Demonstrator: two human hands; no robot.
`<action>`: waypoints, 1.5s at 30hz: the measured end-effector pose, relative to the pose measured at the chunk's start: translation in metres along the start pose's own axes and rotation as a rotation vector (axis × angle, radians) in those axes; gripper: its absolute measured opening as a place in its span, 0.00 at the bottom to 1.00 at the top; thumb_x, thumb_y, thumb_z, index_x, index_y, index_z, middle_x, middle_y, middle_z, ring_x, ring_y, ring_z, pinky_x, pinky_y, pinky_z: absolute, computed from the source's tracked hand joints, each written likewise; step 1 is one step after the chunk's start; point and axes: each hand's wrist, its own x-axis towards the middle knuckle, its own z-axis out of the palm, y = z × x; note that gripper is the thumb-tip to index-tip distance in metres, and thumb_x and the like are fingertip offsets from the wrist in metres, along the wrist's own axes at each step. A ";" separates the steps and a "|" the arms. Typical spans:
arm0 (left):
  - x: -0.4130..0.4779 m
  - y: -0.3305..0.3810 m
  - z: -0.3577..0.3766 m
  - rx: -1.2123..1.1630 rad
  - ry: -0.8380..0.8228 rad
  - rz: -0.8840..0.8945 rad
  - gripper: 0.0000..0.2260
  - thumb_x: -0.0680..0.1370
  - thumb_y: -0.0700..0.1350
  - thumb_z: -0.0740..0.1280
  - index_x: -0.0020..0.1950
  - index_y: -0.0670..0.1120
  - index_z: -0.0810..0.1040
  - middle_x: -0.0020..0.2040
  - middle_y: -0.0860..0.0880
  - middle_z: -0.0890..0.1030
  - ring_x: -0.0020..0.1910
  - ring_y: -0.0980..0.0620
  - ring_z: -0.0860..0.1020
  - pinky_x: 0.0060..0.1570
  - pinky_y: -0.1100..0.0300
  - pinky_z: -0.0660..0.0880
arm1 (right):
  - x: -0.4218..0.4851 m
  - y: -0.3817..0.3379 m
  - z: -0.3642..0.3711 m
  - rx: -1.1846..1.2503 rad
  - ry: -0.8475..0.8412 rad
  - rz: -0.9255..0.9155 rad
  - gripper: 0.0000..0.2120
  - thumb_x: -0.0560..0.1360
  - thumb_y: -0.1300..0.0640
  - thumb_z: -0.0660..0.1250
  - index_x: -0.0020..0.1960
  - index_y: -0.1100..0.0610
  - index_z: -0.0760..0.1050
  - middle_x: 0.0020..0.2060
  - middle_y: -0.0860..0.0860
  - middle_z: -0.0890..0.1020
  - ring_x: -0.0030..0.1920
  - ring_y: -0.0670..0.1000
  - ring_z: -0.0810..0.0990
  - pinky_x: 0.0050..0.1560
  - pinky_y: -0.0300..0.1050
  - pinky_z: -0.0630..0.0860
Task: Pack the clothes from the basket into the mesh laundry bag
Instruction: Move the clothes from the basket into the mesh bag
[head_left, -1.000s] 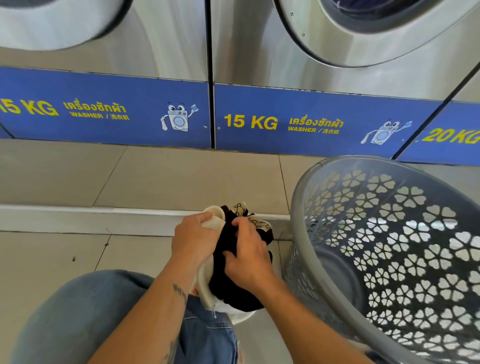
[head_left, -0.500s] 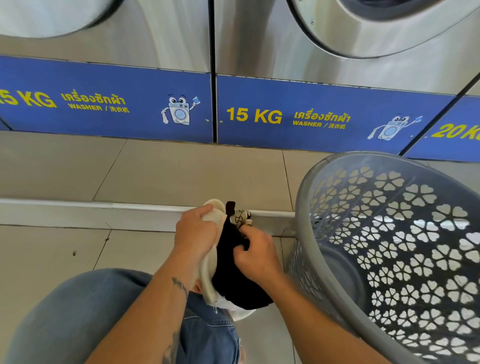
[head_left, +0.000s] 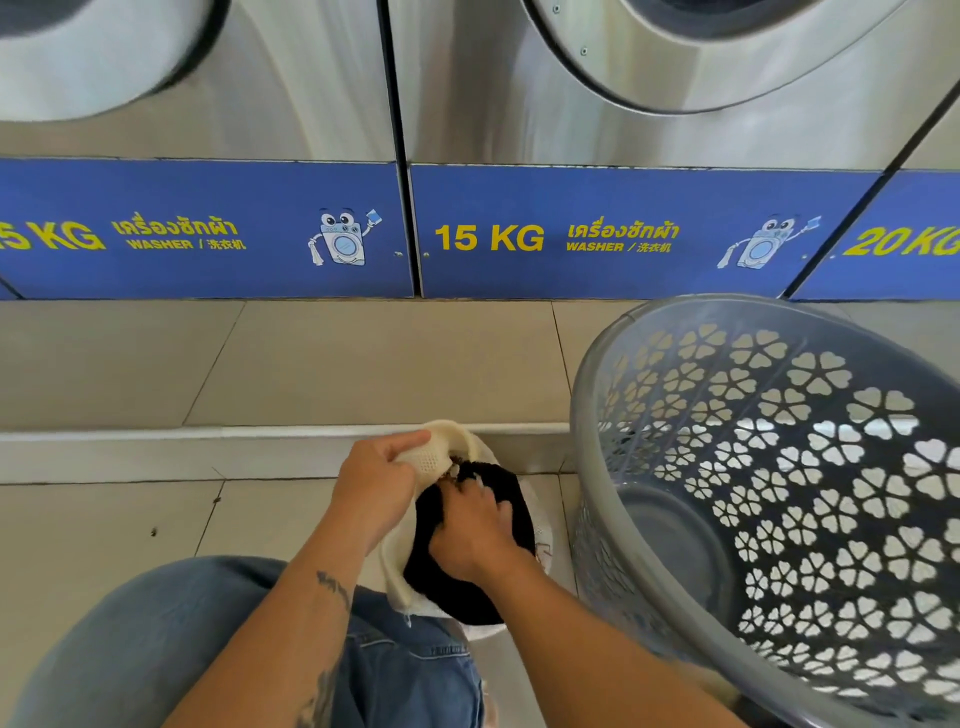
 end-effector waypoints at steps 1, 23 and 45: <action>0.000 -0.001 -0.001 0.003 0.062 -0.012 0.27 0.71 0.32 0.57 0.61 0.54 0.81 0.46 0.45 0.83 0.27 0.50 0.74 0.28 0.59 0.71 | -0.002 0.000 -0.001 0.013 0.067 0.006 0.31 0.73 0.54 0.63 0.75 0.49 0.60 0.68 0.57 0.67 0.70 0.62 0.64 0.69 0.59 0.61; 0.011 0.002 0.008 0.373 0.112 0.140 0.08 0.70 0.46 0.66 0.41 0.55 0.84 0.36 0.53 0.82 0.38 0.49 0.79 0.39 0.55 0.78 | -0.019 0.005 -0.001 0.321 -0.066 -0.152 0.14 0.76 0.58 0.58 0.60 0.56 0.73 0.56 0.56 0.81 0.54 0.58 0.79 0.53 0.54 0.78; 0.012 -0.002 0.021 0.388 0.037 0.135 0.15 0.74 0.40 0.62 0.53 0.55 0.83 0.46 0.49 0.81 0.38 0.49 0.79 0.31 0.62 0.72 | -0.053 0.044 0.004 0.441 -0.110 0.181 0.39 0.66 0.49 0.67 0.76 0.46 0.60 0.65 0.54 0.73 0.64 0.60 0.76 0.61 0.53 0.77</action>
